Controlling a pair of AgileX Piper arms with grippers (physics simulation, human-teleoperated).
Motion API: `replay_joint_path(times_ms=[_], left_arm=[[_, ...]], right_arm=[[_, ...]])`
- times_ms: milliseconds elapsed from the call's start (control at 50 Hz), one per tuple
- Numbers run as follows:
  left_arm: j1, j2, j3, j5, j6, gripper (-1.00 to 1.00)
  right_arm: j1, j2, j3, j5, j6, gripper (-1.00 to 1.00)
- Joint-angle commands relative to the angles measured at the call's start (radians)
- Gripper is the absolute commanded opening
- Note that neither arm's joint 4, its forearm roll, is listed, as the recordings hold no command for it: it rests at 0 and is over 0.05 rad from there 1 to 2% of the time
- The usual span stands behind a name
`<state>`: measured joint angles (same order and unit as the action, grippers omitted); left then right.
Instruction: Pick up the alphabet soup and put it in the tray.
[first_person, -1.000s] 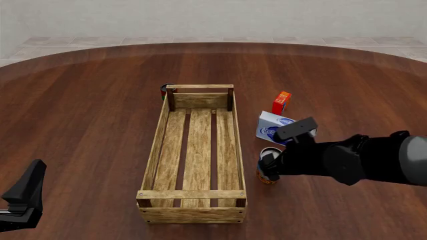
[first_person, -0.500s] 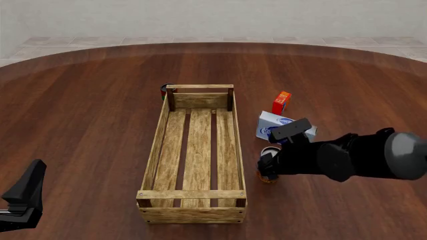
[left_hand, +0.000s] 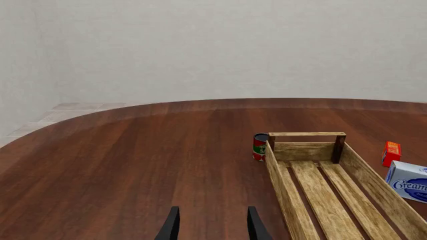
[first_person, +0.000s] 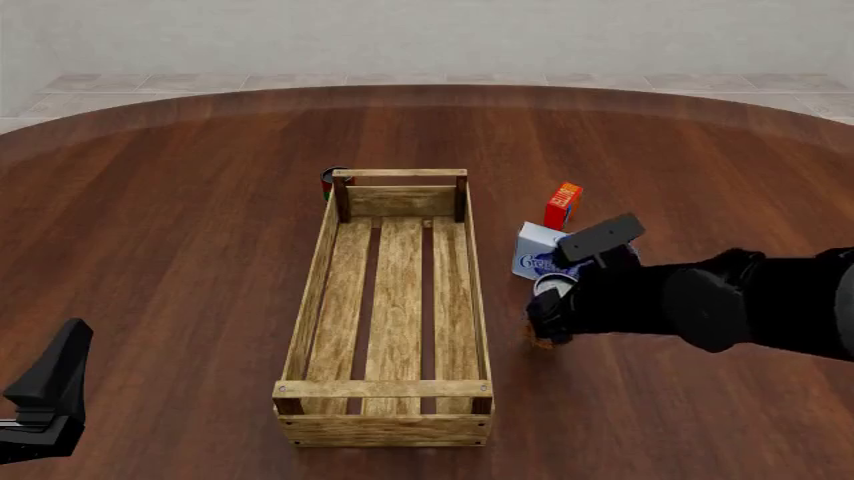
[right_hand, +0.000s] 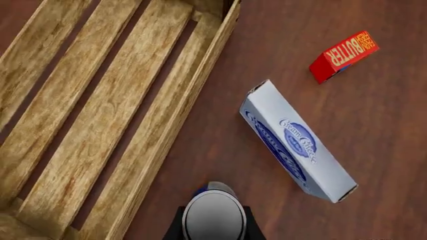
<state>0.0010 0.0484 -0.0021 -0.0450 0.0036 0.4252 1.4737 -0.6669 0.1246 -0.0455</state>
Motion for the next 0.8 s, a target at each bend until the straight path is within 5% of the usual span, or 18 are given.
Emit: replay_joint_path(times_ms=[20,800], left_arm=[[-0.001,-0.004,0.000,0.004,0.000,1.00],[-0.001,-0.003,0.000,0.004,0.000,1.00]], right_arm=[[0.010,-0.098,-0.020,0.058,-0.003,-1.00],[0.154,-0.148,-0.212,0.197,-0.026,-1.00]])
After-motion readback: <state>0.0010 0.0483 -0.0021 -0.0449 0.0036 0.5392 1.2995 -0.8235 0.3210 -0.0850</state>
